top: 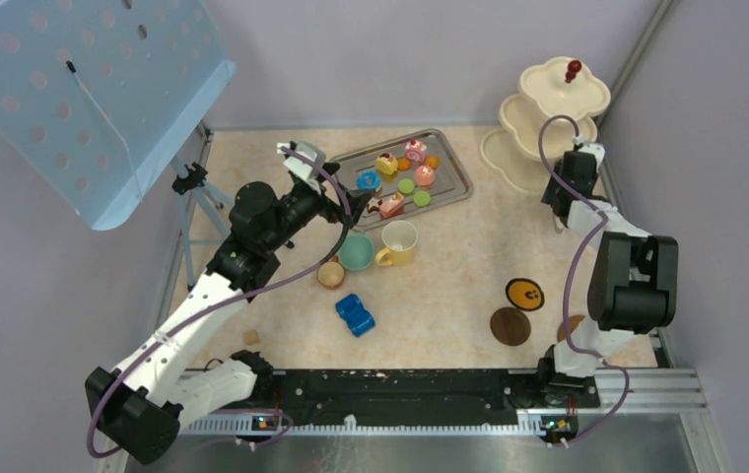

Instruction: Serve the afternoon tea

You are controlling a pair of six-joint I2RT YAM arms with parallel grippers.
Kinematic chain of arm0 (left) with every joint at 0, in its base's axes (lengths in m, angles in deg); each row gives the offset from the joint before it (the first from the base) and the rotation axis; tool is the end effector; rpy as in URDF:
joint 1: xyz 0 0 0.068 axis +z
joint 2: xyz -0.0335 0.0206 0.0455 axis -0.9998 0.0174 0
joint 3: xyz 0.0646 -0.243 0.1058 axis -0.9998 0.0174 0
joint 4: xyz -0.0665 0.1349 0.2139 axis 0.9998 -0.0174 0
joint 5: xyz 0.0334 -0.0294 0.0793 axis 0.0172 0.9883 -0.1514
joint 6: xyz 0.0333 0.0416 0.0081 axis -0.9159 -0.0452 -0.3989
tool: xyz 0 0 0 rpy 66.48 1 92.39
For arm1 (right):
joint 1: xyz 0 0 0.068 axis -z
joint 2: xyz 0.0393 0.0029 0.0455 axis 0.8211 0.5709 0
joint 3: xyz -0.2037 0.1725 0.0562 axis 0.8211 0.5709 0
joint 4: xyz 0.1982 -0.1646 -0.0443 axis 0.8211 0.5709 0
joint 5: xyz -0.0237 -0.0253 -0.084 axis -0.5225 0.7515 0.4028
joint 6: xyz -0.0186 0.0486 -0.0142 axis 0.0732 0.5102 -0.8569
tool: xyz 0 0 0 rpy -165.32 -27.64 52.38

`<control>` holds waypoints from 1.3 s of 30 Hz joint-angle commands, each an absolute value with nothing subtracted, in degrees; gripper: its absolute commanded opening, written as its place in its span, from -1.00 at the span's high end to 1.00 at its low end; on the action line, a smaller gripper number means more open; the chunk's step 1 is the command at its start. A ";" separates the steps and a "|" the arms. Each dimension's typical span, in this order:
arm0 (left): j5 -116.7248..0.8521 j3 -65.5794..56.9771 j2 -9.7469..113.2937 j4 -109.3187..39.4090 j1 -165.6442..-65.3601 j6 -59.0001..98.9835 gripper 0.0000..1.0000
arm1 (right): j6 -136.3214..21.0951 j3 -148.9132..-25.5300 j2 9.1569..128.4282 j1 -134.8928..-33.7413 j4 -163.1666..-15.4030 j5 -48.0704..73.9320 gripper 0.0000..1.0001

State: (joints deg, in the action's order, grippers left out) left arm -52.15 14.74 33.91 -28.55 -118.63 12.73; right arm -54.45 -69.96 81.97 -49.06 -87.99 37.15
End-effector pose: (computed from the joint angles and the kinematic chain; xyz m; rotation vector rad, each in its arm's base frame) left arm 0.2005 -0.1240 0.3849 0.5306 1.4429 -0.6573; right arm 0.3556 -0.0484 0.2155 0.4653 2.1634 -0.2850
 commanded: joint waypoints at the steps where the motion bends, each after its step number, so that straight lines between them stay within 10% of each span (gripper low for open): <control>1: -51.69 14.65 34.11 -27.13 -119.07 12.58 -0.97 | -55.81 -70.67 84.24 -48.95 -95.09 37.32 0.44; 39: -50.98 14.83 34.79 -26.69 -119.15 13.17 -0.97 | -58.05 -76.95 90.70 -49.04 -93.79 32.55 0.07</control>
